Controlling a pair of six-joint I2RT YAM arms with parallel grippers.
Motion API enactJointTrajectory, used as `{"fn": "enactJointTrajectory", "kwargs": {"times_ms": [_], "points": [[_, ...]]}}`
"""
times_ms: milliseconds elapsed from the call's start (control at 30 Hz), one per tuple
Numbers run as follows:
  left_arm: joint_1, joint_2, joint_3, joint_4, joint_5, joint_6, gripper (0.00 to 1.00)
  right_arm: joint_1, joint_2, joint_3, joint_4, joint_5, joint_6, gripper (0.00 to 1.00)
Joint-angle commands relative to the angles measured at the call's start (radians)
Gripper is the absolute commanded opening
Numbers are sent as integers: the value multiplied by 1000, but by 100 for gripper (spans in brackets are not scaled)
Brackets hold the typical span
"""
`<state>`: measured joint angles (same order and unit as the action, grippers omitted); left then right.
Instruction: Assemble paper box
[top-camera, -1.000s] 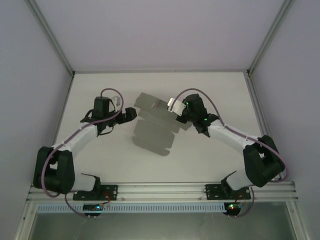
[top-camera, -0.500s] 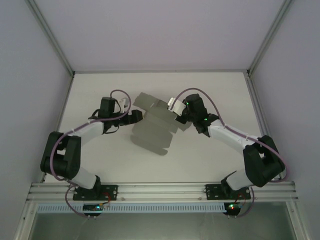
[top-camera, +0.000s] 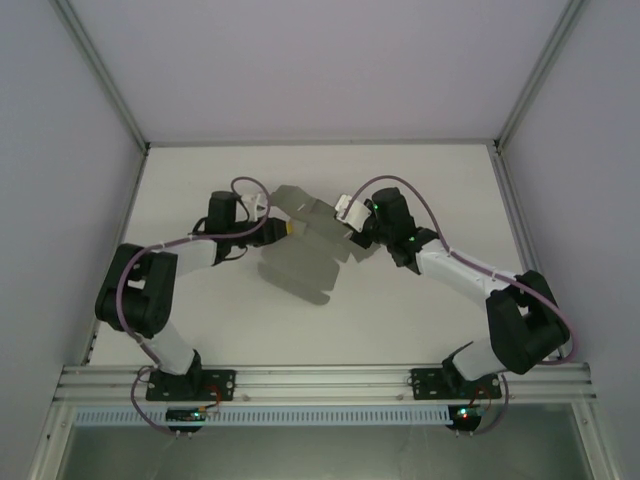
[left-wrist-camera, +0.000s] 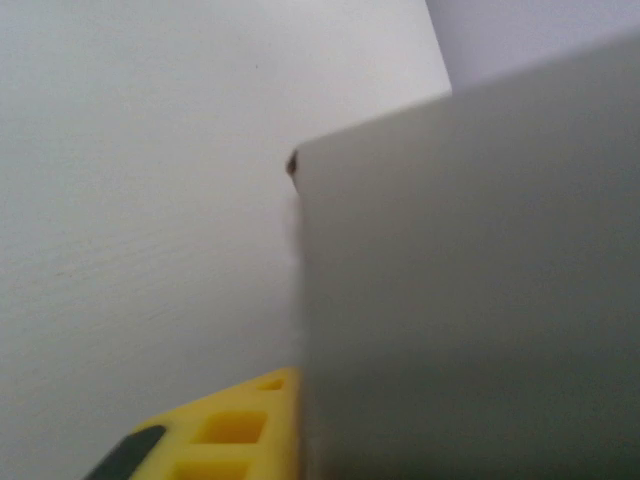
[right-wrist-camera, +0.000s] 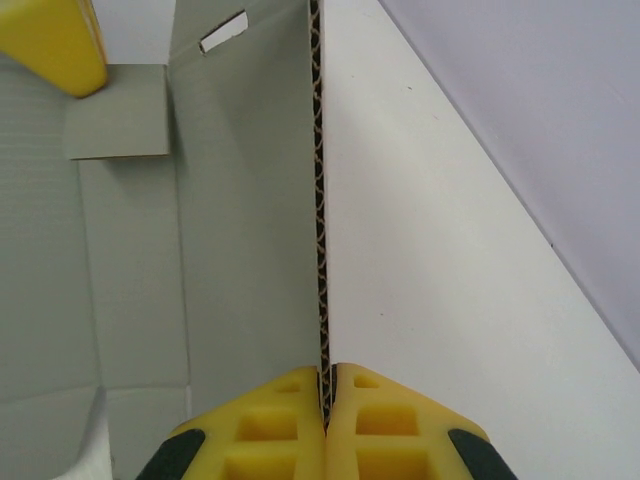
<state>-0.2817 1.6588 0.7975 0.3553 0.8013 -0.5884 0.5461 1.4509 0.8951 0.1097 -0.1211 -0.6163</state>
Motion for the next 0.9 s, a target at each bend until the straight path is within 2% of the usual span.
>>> {"fn": "enactJointTrajectory", "kwargs": {"times_ms": [0,167,333,533,667,767,867], "points": [[-7,17,17,87,33,-39,0,6,-13,-9,25,-72,25,0],[-5,21,-3,90,-8,-72,0,6,-15,-4,8,-22,24,0],[-2,13,-23,134,19,-98,0,-14,-16,3,-36,22,23,12],[-1,8,-32,128,35,-90,0,-50,-13,-11,-64,6,21,14],[1,8,-36,131,48,-88,0,-62,-12,-19,-60,12,20,12],[2,6,-42,143,49,-96,0,-67,-3,-17,-63,20,14,7],[3,2,-47,154,55,-95,0,-66,15,-10,-50,80,4,0]]}}
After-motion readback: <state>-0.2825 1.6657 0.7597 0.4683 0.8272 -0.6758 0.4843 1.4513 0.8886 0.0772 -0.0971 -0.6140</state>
